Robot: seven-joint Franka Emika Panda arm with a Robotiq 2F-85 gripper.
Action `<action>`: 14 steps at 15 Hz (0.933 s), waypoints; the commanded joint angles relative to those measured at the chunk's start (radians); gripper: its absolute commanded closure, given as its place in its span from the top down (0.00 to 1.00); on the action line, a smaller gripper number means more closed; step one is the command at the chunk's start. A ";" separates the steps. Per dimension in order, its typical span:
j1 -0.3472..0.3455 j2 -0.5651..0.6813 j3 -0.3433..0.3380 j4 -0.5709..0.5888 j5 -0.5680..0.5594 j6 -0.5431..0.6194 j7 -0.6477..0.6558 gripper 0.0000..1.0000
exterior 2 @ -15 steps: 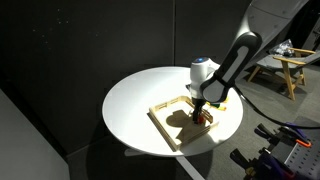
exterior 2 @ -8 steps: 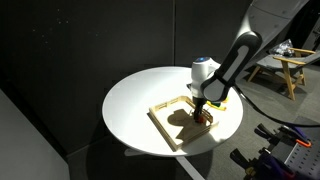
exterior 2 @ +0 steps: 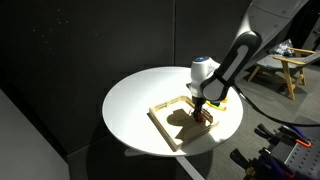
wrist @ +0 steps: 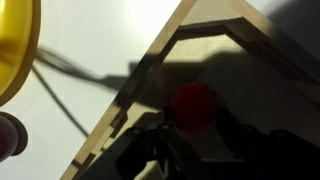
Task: Put the strawberry on the table.
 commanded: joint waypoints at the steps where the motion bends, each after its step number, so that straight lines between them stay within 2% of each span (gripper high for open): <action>1: 0.019 -0.036 -0.014 0.005 -0.003 -0.044 0.025 0.23; 9: 0.062 -0.126 -0.041 -0.005 -0.020 -0.180 0.094 0.23; 14: 0.050 -0.203 -0.030 -0.022 -0.013 -0.263 0.099 0.23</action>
